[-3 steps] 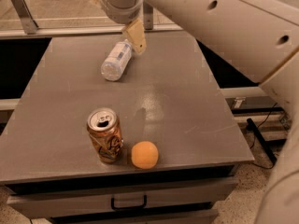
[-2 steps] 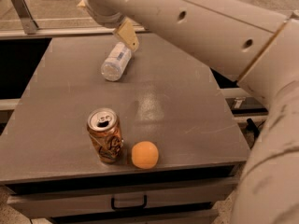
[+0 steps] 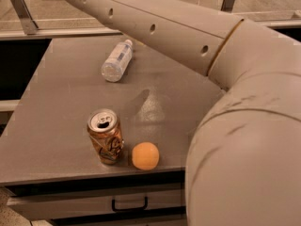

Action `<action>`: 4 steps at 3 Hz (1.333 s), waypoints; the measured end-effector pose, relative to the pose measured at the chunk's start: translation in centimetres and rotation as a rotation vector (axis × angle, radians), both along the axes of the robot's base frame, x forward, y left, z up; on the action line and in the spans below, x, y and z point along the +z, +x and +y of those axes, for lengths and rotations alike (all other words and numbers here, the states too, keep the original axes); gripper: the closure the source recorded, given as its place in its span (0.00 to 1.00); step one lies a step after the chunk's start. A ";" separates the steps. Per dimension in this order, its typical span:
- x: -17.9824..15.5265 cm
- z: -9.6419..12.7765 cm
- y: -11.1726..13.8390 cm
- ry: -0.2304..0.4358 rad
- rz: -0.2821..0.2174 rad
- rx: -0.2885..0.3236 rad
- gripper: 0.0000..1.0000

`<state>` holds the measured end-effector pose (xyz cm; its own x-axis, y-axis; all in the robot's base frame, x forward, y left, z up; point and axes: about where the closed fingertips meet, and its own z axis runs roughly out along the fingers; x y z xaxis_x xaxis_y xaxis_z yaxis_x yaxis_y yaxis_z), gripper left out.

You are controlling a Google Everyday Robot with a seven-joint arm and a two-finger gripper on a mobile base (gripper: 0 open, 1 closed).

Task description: Pick blue plastic bottle

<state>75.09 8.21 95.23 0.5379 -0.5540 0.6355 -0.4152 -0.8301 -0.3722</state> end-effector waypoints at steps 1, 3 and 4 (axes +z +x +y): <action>-2.1 0.0 0.7 -0.081 0.006 0.009 0.00; -3.3 -0.5 1.5 -0.098 0.016 0.084 0.00; -3.5 -0.6 1.6 -0.094 0.029 0.083 0.00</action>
Offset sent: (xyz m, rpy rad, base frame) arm 0.0196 -0.0055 -0.0491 -0.0635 0.0520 0.1913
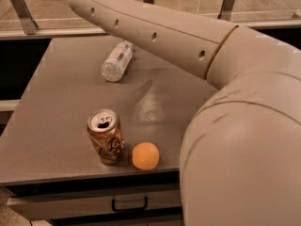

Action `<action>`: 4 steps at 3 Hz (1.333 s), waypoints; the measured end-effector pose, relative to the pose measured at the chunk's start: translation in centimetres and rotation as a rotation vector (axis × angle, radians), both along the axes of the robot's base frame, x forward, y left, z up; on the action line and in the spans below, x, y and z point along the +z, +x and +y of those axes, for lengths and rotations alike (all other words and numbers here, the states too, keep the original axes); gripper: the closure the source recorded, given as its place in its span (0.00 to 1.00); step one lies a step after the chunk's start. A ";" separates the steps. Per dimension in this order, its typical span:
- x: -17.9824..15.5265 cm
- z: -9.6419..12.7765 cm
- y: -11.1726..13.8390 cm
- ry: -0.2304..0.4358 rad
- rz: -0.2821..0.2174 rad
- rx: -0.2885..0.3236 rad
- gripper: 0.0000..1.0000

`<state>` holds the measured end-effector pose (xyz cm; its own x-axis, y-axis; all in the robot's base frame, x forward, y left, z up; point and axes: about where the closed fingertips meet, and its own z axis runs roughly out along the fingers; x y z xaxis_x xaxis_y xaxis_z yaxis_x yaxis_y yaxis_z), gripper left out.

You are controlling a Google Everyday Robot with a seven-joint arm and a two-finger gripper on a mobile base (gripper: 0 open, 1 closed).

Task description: Pick blue plastic bottle

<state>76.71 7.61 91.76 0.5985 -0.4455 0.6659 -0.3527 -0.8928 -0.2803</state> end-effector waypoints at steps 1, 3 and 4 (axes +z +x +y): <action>-0.7 0.7 0.0 -0.006 0.079 0.044 0.00; -2.8 3.4 -1.3 -0.112 0.284 0.203 0.00; -3.9 3.7 -1.6 -0.134 0.339 0.235 0.00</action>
Offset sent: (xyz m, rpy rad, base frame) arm -0.0203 0.0451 -0.0259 -0.1622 0.3602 0.2675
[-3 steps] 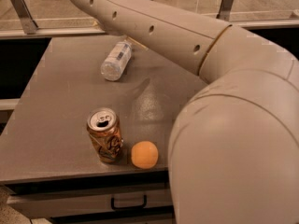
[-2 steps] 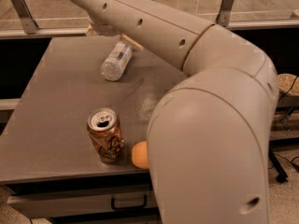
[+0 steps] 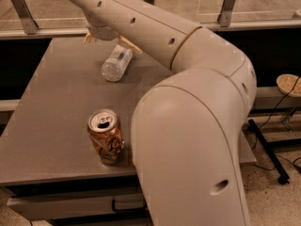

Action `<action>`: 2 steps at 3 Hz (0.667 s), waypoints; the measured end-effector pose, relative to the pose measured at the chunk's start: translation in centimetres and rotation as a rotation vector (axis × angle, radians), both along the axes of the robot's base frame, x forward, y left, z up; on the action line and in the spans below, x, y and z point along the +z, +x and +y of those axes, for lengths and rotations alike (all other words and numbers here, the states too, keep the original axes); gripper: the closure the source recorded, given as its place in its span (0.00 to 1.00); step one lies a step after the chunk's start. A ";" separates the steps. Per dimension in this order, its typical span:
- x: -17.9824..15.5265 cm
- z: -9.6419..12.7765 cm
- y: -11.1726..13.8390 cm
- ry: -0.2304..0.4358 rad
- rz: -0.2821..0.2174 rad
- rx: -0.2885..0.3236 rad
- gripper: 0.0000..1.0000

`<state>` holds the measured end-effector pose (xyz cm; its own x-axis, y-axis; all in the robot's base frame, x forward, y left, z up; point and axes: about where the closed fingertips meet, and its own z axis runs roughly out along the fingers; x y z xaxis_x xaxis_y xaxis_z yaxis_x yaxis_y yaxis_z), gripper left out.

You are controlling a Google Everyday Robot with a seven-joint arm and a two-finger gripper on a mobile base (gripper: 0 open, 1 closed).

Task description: Pick blue plastic bottle

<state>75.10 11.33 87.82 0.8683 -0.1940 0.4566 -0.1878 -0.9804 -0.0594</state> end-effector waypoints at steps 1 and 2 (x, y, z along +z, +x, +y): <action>-1.0 -0.3 -0.1 -0.010 0.045 0.002 0.17; -2.1 -1.5 0.2 -0.035 0.074 -0.022 0.41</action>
Offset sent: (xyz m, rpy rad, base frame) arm 0.0018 -0.0295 -0.0275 -0.0676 0.1096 -0.0547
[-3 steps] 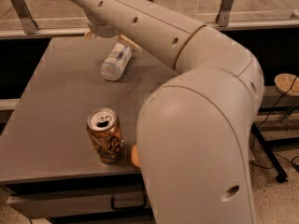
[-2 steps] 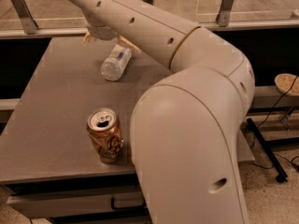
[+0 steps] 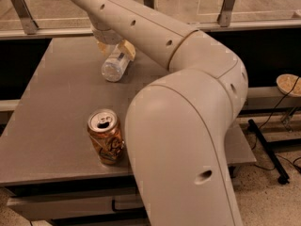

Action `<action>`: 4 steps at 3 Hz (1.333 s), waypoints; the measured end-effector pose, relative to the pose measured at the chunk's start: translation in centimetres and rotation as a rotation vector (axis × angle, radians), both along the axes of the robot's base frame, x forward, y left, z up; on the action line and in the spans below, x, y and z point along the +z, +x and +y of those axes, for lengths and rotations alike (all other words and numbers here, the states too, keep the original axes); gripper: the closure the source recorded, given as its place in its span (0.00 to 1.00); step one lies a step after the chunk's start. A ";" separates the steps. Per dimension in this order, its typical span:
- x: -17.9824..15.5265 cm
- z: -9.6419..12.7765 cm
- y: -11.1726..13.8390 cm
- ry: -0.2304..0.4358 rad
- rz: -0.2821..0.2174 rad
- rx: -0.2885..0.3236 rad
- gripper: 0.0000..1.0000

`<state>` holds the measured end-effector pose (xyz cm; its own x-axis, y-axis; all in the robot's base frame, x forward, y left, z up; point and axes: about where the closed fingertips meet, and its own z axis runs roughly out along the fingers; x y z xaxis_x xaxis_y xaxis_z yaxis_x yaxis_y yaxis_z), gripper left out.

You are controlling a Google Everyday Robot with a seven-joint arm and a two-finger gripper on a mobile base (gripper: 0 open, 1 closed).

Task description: Pick blue plastic bottle

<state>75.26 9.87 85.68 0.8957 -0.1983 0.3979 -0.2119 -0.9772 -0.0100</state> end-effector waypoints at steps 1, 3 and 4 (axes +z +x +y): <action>-0.6 -0.6 0.2 -0.029 -0.004 0.009 0.64; 4.2 -2.9 1.6 0.149 -0.091 -0.065 1.00; 8.0 -3.3 1.8 0.279 -0.129 -0.056 1.00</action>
Offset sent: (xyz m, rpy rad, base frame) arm 0.0175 -0.0310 0.0395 0.1200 -0.0857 -0.0716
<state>77.07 6.55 93.63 0.8260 -0.3634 0.4308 -0.2448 -0.9199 -0.3064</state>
